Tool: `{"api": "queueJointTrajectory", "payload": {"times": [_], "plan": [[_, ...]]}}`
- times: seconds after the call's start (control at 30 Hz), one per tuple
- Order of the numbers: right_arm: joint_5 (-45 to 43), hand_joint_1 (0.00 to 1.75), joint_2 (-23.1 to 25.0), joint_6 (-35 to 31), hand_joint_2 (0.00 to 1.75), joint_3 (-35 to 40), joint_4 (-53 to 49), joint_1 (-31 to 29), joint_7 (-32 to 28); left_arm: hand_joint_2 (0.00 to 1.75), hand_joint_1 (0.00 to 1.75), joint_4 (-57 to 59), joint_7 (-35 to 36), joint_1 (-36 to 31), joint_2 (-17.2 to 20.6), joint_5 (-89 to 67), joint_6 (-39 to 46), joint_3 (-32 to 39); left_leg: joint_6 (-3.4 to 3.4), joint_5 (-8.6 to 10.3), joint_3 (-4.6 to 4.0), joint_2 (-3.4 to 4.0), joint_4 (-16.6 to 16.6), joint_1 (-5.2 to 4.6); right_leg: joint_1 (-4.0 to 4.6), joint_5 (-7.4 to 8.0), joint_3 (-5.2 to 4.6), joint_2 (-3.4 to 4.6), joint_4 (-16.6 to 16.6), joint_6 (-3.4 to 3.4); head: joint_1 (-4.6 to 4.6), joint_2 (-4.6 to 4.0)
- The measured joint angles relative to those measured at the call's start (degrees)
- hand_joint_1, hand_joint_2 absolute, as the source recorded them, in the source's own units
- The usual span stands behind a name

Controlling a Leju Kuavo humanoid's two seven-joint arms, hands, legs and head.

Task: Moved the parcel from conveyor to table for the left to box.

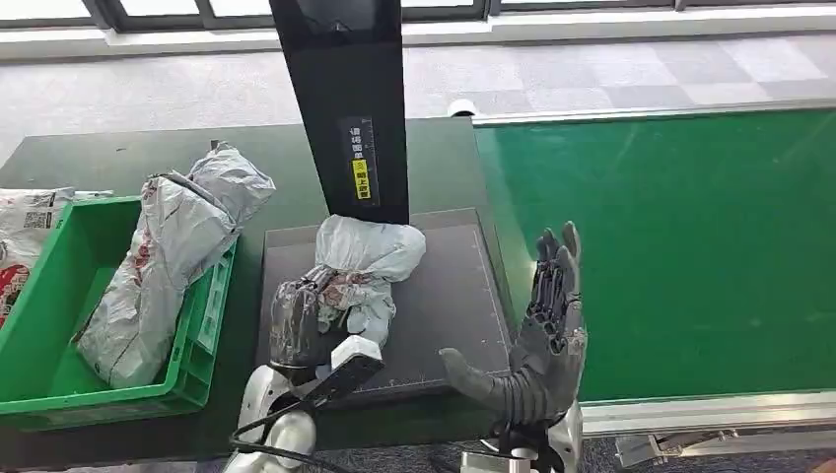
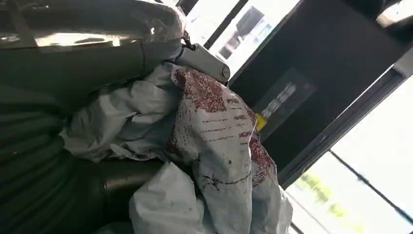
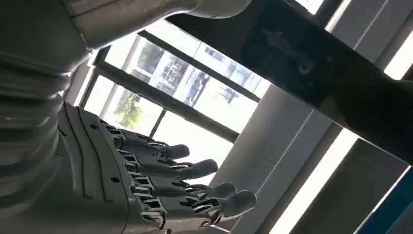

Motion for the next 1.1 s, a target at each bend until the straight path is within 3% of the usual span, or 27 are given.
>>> {"api": "queueJointTrajectory", "payload": {"times": [0.17,0.3,0.7,0.8,1.1], "plan": [[0.04,0.00,0.00,-0.09,1.75,0.00,-0.96,0.96,-0.35,1.75,1.75,-4.28,-4.87,1.30,-0.41,3.51,0.20,2.83,0.01,-0.01,-0.01,0.01,0.00,0.00,0.00,-0.02,-0.01,0.00,0.00,0.00,0.00,0.00],[-0.09,0.00,0.15,-0.13,1.75,0.00,-2.12,2.02,-1.20,1.75,1.75,-11.17,-12.36,3.79,-0.73,17.55,0.24,5.93,0.00,-0.03,-0.02,0.01,0.00,0.00,0.00,-0.03,-0.02,0.01,0.00,-0.01,0.00,0.00],[-0.96,0.00,0.44,-0.13,1.75,-0.02,-3.87,2.65,-1.31,1.75,1.75,-26.88,-13.19,7.54,1.18,34.13,0.35,9.41,-0.01,-0.06,-0.01,0.02,0.00,0.03,0.04,-0.09,-0.01,0.01,0.01,-0.02,0.00,0.00],[-0.98,0.00,0.79,-0.13,1.75,0.00,-4.72,2.67,-1.31,1.75,1.75,-30.24,-13.28,7.84,3.02,46.13,0.35,11.31,-0.02,-0.06,0.00,0.00,0.00,0.03,0.06,-0.10,-0.01,0.00,0.01,-0.03,-0.02,0.00],[-1.79,0.00,1.11,-0.13,1.75,-0.02,-6.36,2.72,-1.31,1.75,1.75,-26.47,-13.23,4.68,7.47,56.00,-3.41,19.44,-0.06,-0.05,0.07,0.06,0.00,0.06,0.10,-0.09,0.01,0.03,0.02,-0.12,-0.02,0.00]]}}
